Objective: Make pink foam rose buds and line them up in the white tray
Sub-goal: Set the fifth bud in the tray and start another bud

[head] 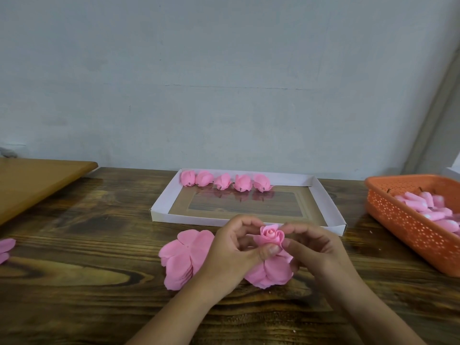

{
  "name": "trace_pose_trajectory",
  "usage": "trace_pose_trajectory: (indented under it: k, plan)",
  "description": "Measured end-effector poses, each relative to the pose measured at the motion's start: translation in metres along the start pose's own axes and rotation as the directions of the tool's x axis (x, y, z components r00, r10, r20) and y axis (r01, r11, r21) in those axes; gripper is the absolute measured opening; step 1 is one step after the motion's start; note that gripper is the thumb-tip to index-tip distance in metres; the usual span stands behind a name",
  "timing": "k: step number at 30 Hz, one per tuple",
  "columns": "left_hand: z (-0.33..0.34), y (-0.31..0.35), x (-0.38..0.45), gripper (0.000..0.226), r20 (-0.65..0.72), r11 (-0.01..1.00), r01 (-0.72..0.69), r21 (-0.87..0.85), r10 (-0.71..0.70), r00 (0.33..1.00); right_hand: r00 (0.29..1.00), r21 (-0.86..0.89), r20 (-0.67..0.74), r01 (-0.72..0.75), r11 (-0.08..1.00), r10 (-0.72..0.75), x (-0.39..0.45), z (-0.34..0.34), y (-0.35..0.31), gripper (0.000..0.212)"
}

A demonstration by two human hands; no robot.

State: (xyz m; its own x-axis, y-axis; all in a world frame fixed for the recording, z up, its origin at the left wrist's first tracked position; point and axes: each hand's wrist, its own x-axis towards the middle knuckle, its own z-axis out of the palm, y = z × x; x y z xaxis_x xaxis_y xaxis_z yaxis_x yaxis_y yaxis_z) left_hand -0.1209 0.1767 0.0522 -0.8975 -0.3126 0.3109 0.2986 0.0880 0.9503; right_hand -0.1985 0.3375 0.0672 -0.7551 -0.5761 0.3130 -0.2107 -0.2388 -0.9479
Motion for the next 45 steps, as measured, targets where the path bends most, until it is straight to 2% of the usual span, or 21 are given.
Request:
trace_pose_trajectory:
  k: [14, 18, 21, 24, 27, 29, 32, 37, 45]
  plan:
    - [-0.001, 0.003, -0.001, 0.048, 0.021, 1.0, 0.004, 0.026, -0.005, 1.0, 0.999, 0.006, 0.031, 0.011, 1.0, -0.011, 0.0, -0.002, 0.001, 0.016]
    - [-0.001, 0.003, -0.001, 0.047, 0.028, 1.0, -0.002, 0.008, 0.002, 1.0, 0.998, -0.001, 0.032, -0.05, 0.999, 0.05, 0.001, -0.005, 0.0, 0.031]
    - [-0.001, 0.003, -0.001, 0.049, 0.03, 1.0, 0.007, -0.022, -0.006, 1.0, 0.988, 0.008, 0.047, -0.148, 0.989, 0.148, 0.001, -0.008, 0.002, 0.04]
    - [-0.002, 0.003, -0.001, 0.048, 0.02, 0.998, 0.019, -0.064, -0.018, 1.0, 0.954, 0.11, 0.175, -0.265, 0.958, 0.244, 0.001, -0.003, 0.006, 0.034]
    - [-0.002, 0.003, 0.0, 0.042, 0.002, 0.999, 0.012, -0.043, -0.012, 1.0, 0.916, 0.298, 0.287, -0.364, 0.883, 0.281, 0.001, 0.001, 0.011, 0.048]
    - [-0.002, 0.004, -0.001, 0.039, 0.005, 0.999, 0.01, -0.048, -0.01, 1.0, 0.912, 0.377, 0.324, -0.37, 0.849, 0.254, 0.0, 0.001, 0.013, 0.057]
    - [0.0, 0.006, -0.002, 0.039, 0.014, 1.0, -0.009, 0.022, 0.009, 1.0, 0.918, 0.443, 0.332, -0.353, 0.824, 0.215, 0.0, -0.001, 0.014, 0.059]
    - [-0.001, 0.008, -0.002, 0.042, 0.035, 0.998, 0.006, 0.058, -0.008, 0.999, 0.934, 0.416, 0.266, -0.334, 0.846, 0.238, 0.003, -0.006, 0.016, 0.065]
    - [-0.008, 0.016, -0.004, 0.04, 0.171, 0.994, 0.106, 0.002, -0.104, 0.98, 0.902, 0.331, 0.311, -0.397, 0.856, 0.299, 0.008, -0.019, 0.016, 0.059]
